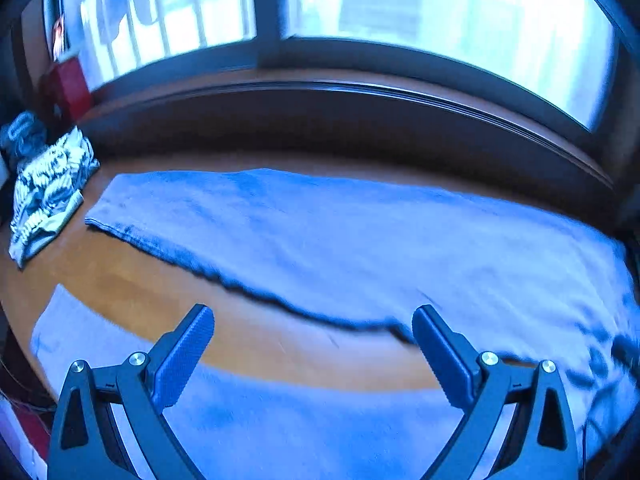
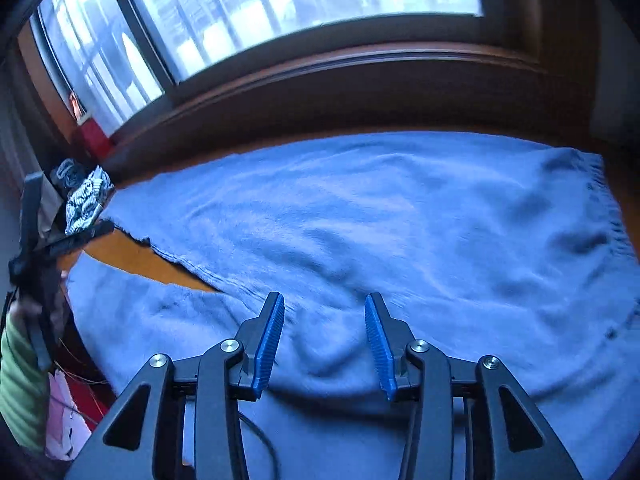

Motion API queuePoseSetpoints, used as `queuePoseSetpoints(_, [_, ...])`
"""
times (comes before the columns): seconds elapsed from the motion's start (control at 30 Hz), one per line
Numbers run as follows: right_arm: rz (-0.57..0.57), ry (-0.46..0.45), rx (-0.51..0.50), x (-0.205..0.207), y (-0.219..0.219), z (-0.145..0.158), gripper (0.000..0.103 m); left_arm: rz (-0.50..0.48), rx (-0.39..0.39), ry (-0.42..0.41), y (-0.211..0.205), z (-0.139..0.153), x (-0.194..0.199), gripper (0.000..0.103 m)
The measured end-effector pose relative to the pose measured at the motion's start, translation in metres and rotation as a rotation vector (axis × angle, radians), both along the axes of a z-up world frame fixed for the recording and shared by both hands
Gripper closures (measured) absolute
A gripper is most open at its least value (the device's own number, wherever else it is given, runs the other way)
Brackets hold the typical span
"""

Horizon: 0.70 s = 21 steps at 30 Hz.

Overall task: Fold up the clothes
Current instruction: 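Move both grippers over the sweatpants waistband to position for the next fold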

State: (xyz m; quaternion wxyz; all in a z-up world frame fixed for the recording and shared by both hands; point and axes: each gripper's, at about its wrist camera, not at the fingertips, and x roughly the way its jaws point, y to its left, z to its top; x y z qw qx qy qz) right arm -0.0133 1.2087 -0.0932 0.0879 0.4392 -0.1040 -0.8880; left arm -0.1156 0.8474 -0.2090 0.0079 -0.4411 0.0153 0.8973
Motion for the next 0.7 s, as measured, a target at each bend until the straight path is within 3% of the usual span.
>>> queuePoseSetpoints(0.17, [0.024, 0.021, 0.060, 0.018, 0.014, -0.009, 0.057, -0.052, -0.056, 0.035, 0.017, 0.032, 0.067, 0.002])
queuePoseSetpoints(0.3, [0.047, 0.023, 0.107, 0.053, 0.038, -0.016, 0.051, -0.120, -0.034, -0.012, 0.073, 0.028, 0.102, 0.002])
queuePoseSetpoints(0.47, [0.052, 0.009, 0.175, 0.088, 0.059, -0.030, 0.048, -0.218, -0.073, -0.032, 0.143, 0.018, 0.140, 0.002])
queuePoseSetpoints(0.7, [-0.022, 0.009, 0.195, 0.130, 0.104, -0.035, 0.048, -0.333, -0.034, -0.079, 0.240, 0.005, 0.179, 0.002])
